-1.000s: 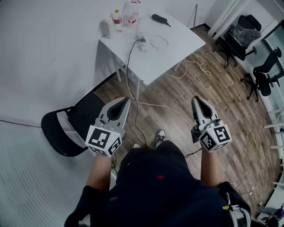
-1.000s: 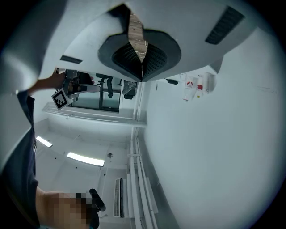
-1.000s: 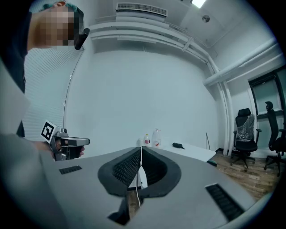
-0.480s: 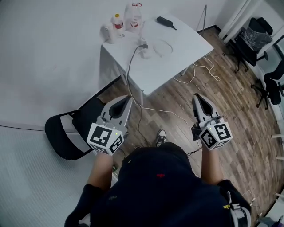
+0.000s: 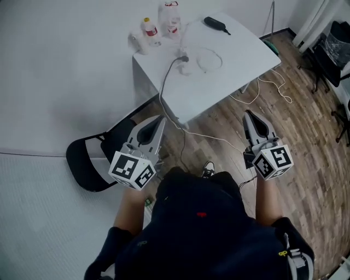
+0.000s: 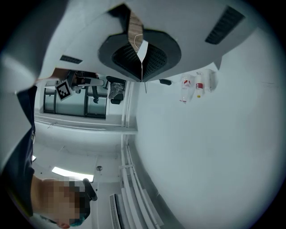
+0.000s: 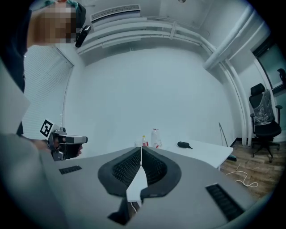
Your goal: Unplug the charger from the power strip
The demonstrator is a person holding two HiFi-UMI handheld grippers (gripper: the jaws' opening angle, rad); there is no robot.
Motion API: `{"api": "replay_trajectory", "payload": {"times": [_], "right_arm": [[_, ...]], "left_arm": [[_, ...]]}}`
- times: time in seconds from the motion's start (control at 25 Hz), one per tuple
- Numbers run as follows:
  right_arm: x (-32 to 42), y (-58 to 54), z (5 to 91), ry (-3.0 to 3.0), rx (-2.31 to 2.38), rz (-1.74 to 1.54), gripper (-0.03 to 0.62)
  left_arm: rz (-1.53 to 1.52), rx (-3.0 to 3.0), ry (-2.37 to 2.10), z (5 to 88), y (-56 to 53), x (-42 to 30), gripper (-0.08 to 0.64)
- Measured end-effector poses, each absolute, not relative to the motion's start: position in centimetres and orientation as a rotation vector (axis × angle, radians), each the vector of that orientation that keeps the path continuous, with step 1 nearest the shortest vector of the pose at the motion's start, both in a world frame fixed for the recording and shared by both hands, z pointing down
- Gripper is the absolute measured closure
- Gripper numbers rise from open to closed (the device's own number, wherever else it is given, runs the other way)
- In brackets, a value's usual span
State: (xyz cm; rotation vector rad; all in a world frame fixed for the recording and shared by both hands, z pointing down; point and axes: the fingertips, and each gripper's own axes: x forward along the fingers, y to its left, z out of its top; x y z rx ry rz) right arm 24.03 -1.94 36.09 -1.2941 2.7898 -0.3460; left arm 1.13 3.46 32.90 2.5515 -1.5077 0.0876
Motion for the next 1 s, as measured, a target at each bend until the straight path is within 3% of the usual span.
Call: {"api": "replay_trajectory", "payload": {"times": [0.64, 1.0], "right_arm": [[25.2, -10.0, 38.6, 2.778, -1.306, -0.416, 0.568], [20.7, -17.3, 38.3, 2.806, -1.42, -0.387, 0.568]], "left_arm": [[0.128, 2.518, -1.452, 35.2, -5.3, 2.3, 0.537], [0.058, 2.533, -1.366, 36.3, -14.3, -2.7, 0.537]]}}
